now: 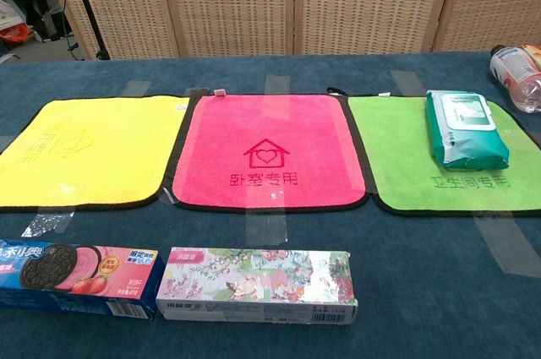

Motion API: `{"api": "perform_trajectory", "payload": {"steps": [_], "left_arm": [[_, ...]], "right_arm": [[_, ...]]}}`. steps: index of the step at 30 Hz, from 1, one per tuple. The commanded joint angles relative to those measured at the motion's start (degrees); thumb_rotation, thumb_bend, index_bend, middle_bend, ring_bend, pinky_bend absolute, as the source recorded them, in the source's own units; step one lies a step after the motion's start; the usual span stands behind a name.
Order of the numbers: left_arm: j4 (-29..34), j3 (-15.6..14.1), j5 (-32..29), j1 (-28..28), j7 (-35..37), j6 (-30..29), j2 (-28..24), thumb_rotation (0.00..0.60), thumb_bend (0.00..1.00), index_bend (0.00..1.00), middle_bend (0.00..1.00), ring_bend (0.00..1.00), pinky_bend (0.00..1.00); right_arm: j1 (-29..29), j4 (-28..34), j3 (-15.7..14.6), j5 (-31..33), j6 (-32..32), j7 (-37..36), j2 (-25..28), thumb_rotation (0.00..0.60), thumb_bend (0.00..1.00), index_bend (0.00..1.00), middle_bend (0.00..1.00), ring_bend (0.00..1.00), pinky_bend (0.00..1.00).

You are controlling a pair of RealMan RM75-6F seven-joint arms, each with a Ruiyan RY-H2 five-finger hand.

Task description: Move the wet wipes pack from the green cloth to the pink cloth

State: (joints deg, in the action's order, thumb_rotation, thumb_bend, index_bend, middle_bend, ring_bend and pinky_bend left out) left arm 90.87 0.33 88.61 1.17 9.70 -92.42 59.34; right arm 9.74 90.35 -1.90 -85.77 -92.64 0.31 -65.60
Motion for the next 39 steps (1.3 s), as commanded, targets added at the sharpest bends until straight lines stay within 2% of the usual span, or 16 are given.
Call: {"api": "perform_trajectory", "payload": {"steps": [1,8,12,13,14,15,16,18,19,22,26,30,34,39], "left_arm": [[0.0,0.0,0.0,0.0,0.1,0.1,0.0,0.600,0.00,0.00,0.00,0.00,0.00],[0.2,0.0,-0.2,-0.2,0.7,0.9,-0.4,0.600,0.00,0.00,0.00,0.00,0.00],[0.4,0.1,-0.8,-0.4,1.0,1.9,-0.8,0.600,0.00,0.00,0.00,0.00,0.00],[0.6,0.1,-1.1,-0.5,1.1,2.2,-0.9,0.600,0.00,0.00,0.00,0.00,0.00],[0.8,0.2,-1.2,-0.6,1.3,2.4,-1.0,0.600,0.00,0.00,0.00,0.00,0.00],[0.9,0.3,-1.3,-0.7,1.4,2.5,-1.2,0.600,0.00,0.00,0.00,0.00,0.00],[1.0,0.4,-1.4,-0.8,1.4,2.7,-1.3,0.600,0.00,0.00,0.00,0.00,0.00],[1.4,0.5,-1.6,-0.9,1.5,2.9,-1.5,0.600,0.00,0.00,0.00,0.00,0.00],[1.5,0.5,-1.6,-1.0,1.5,3.0,-1.6,0.600,0.00,0.00,0.00,0.00,0.00],[1.9,0.4,-1.5,-1.1,1.2,3.5,-1.8,0.600,0.00,0.00,0.00,0.00,0.00],[2.2,0.3,-1.9,-1.7,0.6,4.8,-1.9,0.600,0.00,0.00,0.00,0.00,0.00],[2.5,0.7,-2.9,-2.4,0.4,6.4,-2.0,0.600,0.00,0.00,0.00,0.00,0.00],[2.6,0.9,-3.9,-3.1,0.3,8.1,-2.2,0.600,0.00,0.00,0.00,0.00,0.00],[2.6,1.2,-5.0,-4.0,0.4,10.1,-2.4,0.600,0.00,0.00,0.00,0.00,0.00]], "right_arm": [[-0.2,-0.1,0.3,-0.3,0.4,-0.1,-0.1,0.600,0.00,0.00,0.00,0.00,0.00],[0.4,-0.4,1.4,-0.2,2.9,-3.5,-0.4,0.600,0.00,0.00,0.00,0.00,0.00],[2.5,-0.9,3.7,0.1,5.5,-9.8,-0.9,0.600,0.00,0.00,0.00,0.00,0.00],[3.2,-1.2,4.5,-0.1,5.9,-10.7,-1.0,0.600,0.04,0.00,0.00,0.00,0.00],[4.1,-1.3,5.3,-0.4,6.4,-11.6,-1.1,0.600,0.12,0.00,0.00,0.00,0.01],[5.3,-0.8,6.1,-0.8,7.3,-13.0,-1.0,0.600,0.27,0.00,0.01,0.00,0.04],[6.4,0.0,6.9,-0.7,8.7,-15.0,-0.6,0.600,0.53,0.02,0.02,0.00,0.09],[8.9,3.1,8.6,0.5,12.6,-21.2,0.7,0.600,0.89,0.06,0.06,0.00,0.17],[10.1,4.5,9.4,1.8,15.0,-24.2,1.5,0.600,0.98,0.09,0.08,0.00,0.20],[14.3,7.4,12.1,7.7,24.8,-30.4,4.8,0.600,1.00,0.11,0.09,0.00,0.21],[19.4,7.1,14.9,18.1,36.8,-29.8,6.3,0.600,1.00,0.12,0.09,0.00,0.21],[23.7,3.9,16.5,28.5,46.5,-29.2,4.9,0.600,1.00,0.15,0.11,0.00,0.21],[27.5,-2.6,16.3,38.0,51.5,-24.9,0.5,0.600,1.00,0.15,0.12,0.01,0.21],[31.6,-9.9,15.2,49.4,52.4,-16.6,-5.1,0.600,1.00,0.16,0.12,0.01,0.21]]}}
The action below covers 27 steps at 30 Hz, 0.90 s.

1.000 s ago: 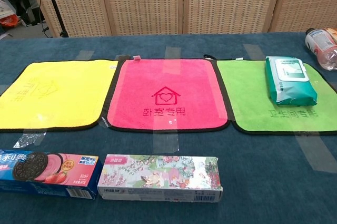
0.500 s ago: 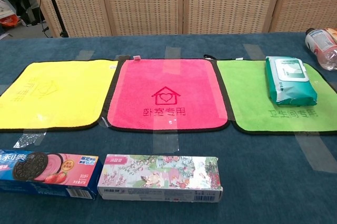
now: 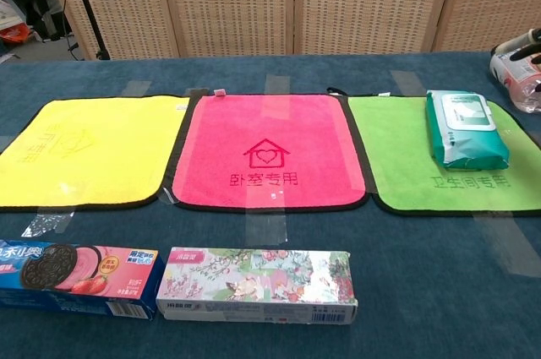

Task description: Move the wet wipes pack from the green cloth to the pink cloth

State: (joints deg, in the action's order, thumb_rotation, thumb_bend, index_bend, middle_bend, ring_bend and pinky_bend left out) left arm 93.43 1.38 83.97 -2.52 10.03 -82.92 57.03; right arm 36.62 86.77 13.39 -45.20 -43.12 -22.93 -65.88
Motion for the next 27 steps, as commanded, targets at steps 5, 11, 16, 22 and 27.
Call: {"api": "perform_trajectory", "payload": {"steps": [5,11,16,22,27], "left_arm": [[-0.1,0.2,-1.1,-0.8,0.4,1.8,-0.3,0.600,0.00,0.00,0.00,0.00,0.00],[-0.3,0.2,-1.8,-1.4,1.0,3.3,-0.5,0.600,0.00,0.00,0.00,0.00,0.00],[-0.5,0.1,-2.0,-1.7,1.4,4.1,-0.6,0.600,0.00,0.00,0.00,0.00,0.00],[-0.7,0.0,-1.7,-1.9,2.1,4.6,-0.8,0.600,0.00,0.00,0.00,0.00,0.00],[-0.7,-0.2,-1.6,-2.0,2.6,4.8,-1.0,0.600,0.00,0.00,0.00,0.00,0.00]], "right_arm": [[8.2,-12.3,-1.6,17.7,1.1,15.6,-9.1,0.600,1.00,0.16,0.12,0.01,0.21],[9.4,-13.0,-2.3,24.0,-1.4,23.2,-11.5,0.600,1.00,0.16,0.12,0.01,0.21],[9.2,-10.3,-2.0,26.5,-4.2,26.6,-11.4,0.600,1.00,0.16,0.13,0.01,0.22],[9.1,-6.2,-1.6,28.1,-6.0,30.2,-10.4,0.600,1.00,0.19,0.15,0.02,0.22],[9.7,-6.4,-0.8,31.8,-5.4,32.6,-11.7,0.600,1.00,0.19,0.15,0.02,0.22]]}}
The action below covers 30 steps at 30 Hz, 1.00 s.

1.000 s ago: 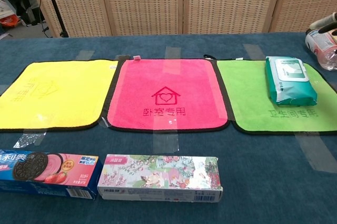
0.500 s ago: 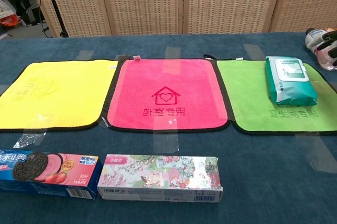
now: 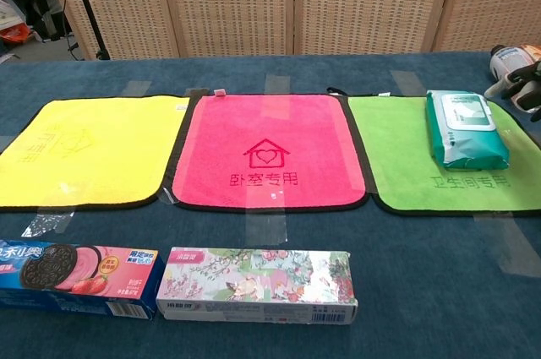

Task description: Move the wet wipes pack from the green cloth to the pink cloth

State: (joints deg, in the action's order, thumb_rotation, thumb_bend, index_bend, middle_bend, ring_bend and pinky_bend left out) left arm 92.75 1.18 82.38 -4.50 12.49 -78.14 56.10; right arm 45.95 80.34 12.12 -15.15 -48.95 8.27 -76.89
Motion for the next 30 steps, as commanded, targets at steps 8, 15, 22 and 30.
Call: {"api": "perform_trajectory", "payload": {"steps": [8,15,22,30], "left_arm": [[0.0,-0.2,0.1,-0.1,0.5,0.3,-0.2,0.600,0.00,0.00,0.00,0.00,0.00],[-0.3,-0.4,0.1,-0.2,1.2,0.7,-0.3,0.600,0.00,0.00,0.00,0.00,0.00],[-0.5,-0.3,-0.2,-0.5,1.7,1.3,-0.3,0.600,0.00,0.00,0.00,0.00,0.00],[-0.9,-0.3,-0.8,-0.8,2.4,2.1,-0.3,0.600,0.00,0.00,0.00,0.00,0.00]], "right_arm": [[1.7,3.8,2.6,4.0,0.5,3.0,-1.1,0.600,1.00,0.19,0.15,0.02,0.22],[5.2,7.2,5.9,8.1,-2.0,4.7,-4.2,0.600,1.00,0.20,0.15,0.02,0.22],[8.6,9.0,7.8,11.2,-5.7,7.7,-8.2,0.600,1.00,0.20,0.15,0.02,0.22],[11.7,8.3,10.4,13.0,-8.5,9.7,-13.7,0.600,1.00,0.21,0.16,0.02,0.22]]}}
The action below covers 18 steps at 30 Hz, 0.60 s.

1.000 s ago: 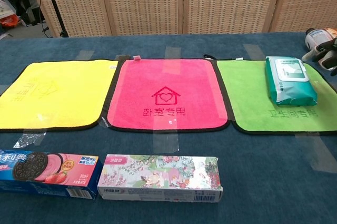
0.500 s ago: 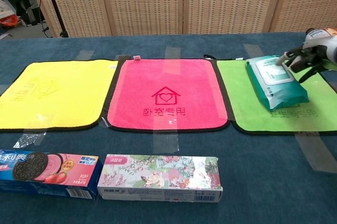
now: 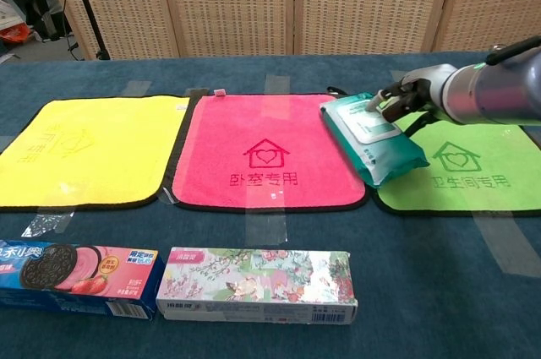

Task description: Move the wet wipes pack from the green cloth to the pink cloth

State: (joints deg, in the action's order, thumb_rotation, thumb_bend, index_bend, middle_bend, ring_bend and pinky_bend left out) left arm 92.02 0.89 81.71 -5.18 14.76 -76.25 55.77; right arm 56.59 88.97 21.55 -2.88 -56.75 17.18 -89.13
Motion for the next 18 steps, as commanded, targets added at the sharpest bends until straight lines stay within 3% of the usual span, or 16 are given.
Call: {"api": "perform_trajectory", "payload": {"steps": [1,18], "left_arm": [[-0.2,0.0,-0.2,-0.1,0.2,0.4,0.0,0.600,0.00,0.00,0.00,0.00,0.00],[-0.3,0.2,-1.4,-0.7,0.8,1.9,0.0,0.600,0.00,0.00,0.00,0.00,0.00]], "right_arm": [[1.5,-0.6,1.3,1.0,-1.0,1.1,-2.0,0.600,1.00,0.21,0.16,0.02,0.22],[9.0,-5.1,6.9,3.7,-5.6,8.3,-11.3,0.600,1.00,0.21,0.16,0.02,0.22]]}}
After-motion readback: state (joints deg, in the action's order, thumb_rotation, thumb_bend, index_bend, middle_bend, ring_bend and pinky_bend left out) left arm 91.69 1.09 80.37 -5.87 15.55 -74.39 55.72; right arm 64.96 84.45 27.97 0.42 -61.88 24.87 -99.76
